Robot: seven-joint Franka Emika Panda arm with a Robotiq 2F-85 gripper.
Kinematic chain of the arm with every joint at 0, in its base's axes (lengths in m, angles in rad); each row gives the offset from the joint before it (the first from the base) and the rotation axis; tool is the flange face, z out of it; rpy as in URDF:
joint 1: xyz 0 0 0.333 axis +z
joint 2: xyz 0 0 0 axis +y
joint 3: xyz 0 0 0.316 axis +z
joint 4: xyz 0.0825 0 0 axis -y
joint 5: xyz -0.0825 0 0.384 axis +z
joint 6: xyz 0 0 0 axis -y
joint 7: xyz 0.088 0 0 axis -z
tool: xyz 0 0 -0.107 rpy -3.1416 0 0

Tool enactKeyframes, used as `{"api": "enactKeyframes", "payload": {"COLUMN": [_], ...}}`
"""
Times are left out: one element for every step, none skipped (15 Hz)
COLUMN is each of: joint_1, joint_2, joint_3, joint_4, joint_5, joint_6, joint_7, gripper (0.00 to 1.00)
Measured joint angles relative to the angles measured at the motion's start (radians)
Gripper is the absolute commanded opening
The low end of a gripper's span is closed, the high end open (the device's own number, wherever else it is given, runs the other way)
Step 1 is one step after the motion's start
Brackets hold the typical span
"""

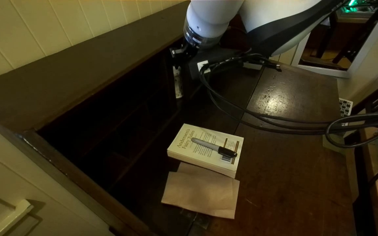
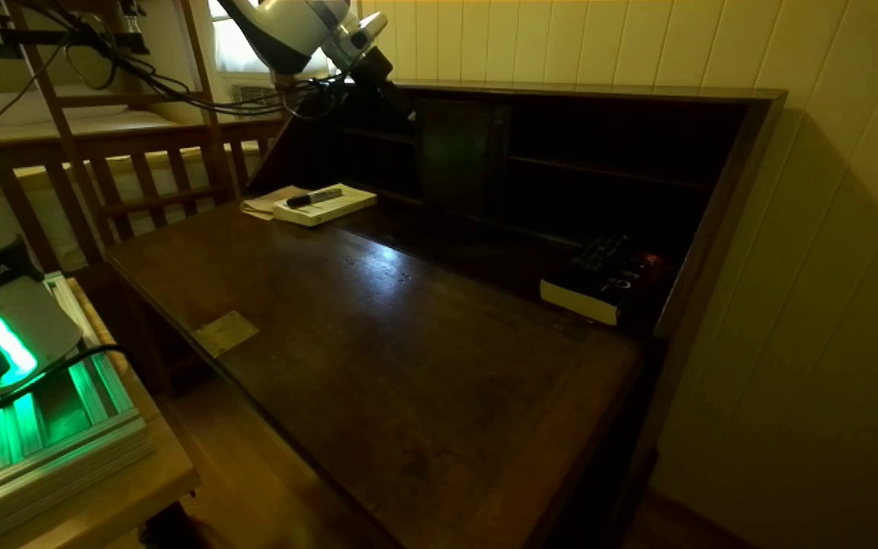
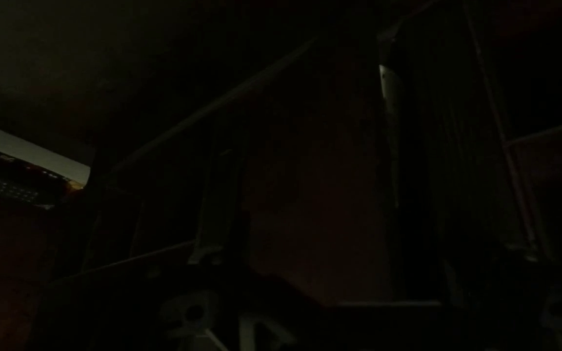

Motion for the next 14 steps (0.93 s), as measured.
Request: {"api": "enactKeyframes", "payload": {"joint_1": [0.000, 0.000, 0.000, 0.000, 0.000, 0.000, 0.000, 0.000, 0.000, 0.000, 0.000, 0.000, 0.001, 0.001], "joint_2": [0.002, 0.003, 0.004, 0.004, 0.004, 0.005, 0.005, 0.005, 0.005, 0.005, 0.005, 0.005, 0.005, 0.005], "joint_3": [0.000, 0.000, 0.000, 0.000, 0.000, 0.000, 0.000, 0.000, 0.000, 0.000, 0.000, 0.000, 0.000, 0.000], "joint_4": [0.004, 0.007, 0.009, 0.011, 0.012, 0.012, 0.012, 0.012, 0.012, 0.012, 0.012, 0.012, 0.012, 0.012], "joint_5": [-0.015, -0.032, -0.044, -0.058, -0.070, -0.078, -0.082, -0.085, -0.089, -0.093, -0.095, -0.095, -0.095, -0.095], "joint_6": [0.000, 0.000, 0.000, 0.000, 0.000, 0.000, 0.000, 0.000, 0.000, -0.001, -0.005, -0.014, -0.025, -0.036], "joint_7": [0.021, 0.042, 0.061, 0.079, 0.094, 0.107, 0.115, 0.118, 0.121, 0.123, 0.123, 0.123, 0.123, 0.123], "gripper": [1.00, 1.00, 1.00, 1.00, 1.00, 1.00, 1.00, 1.00, 1.00, 1.00, 1.00, 1.00, 1.00, 1.00]}}
